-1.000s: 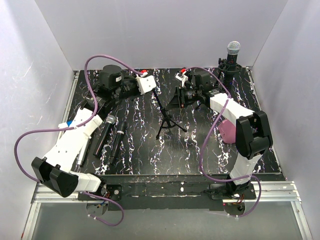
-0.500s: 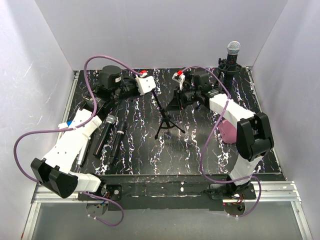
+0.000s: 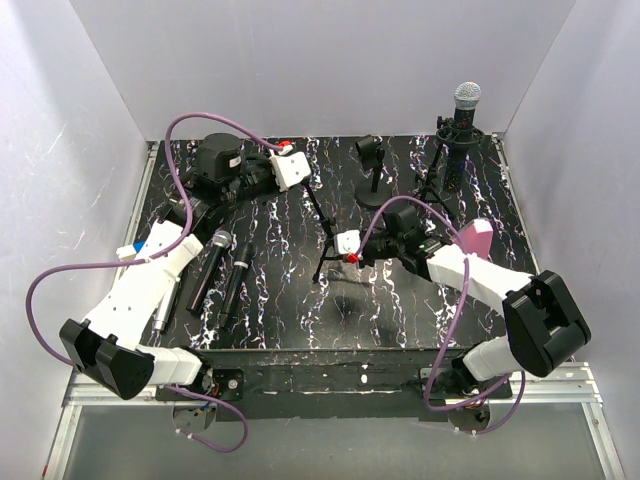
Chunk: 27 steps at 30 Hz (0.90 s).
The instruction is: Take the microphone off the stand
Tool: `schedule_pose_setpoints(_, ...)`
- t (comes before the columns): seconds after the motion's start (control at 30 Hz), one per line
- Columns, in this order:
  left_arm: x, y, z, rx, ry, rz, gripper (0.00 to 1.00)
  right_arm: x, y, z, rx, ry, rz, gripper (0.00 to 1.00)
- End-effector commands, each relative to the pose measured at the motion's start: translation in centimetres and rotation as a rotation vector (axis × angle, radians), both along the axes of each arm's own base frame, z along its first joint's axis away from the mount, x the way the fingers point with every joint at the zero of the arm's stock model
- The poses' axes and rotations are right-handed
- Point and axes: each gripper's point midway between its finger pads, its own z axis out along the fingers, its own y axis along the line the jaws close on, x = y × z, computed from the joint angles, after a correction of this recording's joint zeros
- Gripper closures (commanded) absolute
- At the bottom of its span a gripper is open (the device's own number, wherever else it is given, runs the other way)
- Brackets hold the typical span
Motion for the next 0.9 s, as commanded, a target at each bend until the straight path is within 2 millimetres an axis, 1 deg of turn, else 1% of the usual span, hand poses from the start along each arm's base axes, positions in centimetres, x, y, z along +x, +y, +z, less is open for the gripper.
schedule_pose_setpoints(0.0,-1.0,0.1,-0.3,-0.016,0.037,0.002,1.00,3.3,0.1,5.2,0.072,-0.198,-0.070,0.97)
schedule_pose_setpoints(0.07,-1.0,0.2,-0.3,-0.014,0.038,0.001,1.00,2.7,-0.3,6.0,0.069,-0.059,-0.109,0.80)
schedule_pose_setpoints(0.17,-1.1,0.2,-0.5,-0.007,0.038,-0.006,1.00,1.9,-1.1,6.7,0.080,0.214,-0.169,0.68)
schedule_pose_setpoints(0.23,-1.0,0.2,-0.5,-0.005,0.035,-0.005,1.00,2.3,-1.5,7.3,0.109,0.380,-0.247,0.65)
schedule_pose_setpoints(0.3,-1.0,0.1,-0.4,-0.007,0.033,-0.008,1.00,3.6,-1.9,7.4,0.147,0.560,-0.364,0.55)
schedule_pose_setpoints(0.37,-1.0,0.0,-0.5,0.008,0.019,-0.027,1.00,3.7,-1.7,7.4,0.164,0.754,-0.402,0.46)
schedule_pose_setpoints(0.43,-1.1,0.0,-0.7,0.016,0.015,-0.035,1.00,4.0,-1.1,7.2,0.149,0.908,-0.402,0.40)
schedule_pose_setpoints(0.47,-1.1,0.1,-0.7,0.018,0.015,-0.031,1.00,4.0,-0.9,7.0,0.150,0.980,-0.402,0.35)
schedule_pose_setpoints(0.5,-1.2,0.1,-0.7,0.022,0.014,-0.036,1.00,4.1,-0.7,6.9,0.163,1.029,-0.399,0.29)
schedule_pose_setpoints(0.57,-1.3,0.1,-0.8,0.031,0.008,-0.043,1.00,4.5,-0.4,6.7,0.181,1.047,-0.402,0.23)
schedule_pose_setpoints(0.67,-1.4,0.2,-0.7,0.034,0.009,-0.041,1.00,5.0,0.0,6.5,0.171,1.069,-0.388,0.22)
schedule_pose_setpoints(0.73,-1.4,0.3,-0.8,0.034,0.010,-0.036,1.00,5.5,0.1,6.1,0.167,1.072,-0.402,0.24)
schedule_pose_setpoints(0.87,-1.4,0.4,-0.9,0.039,0.009,-0.036,1.00,5.9,0.5,6.0,0.167,1.087,-0.395,0.28)
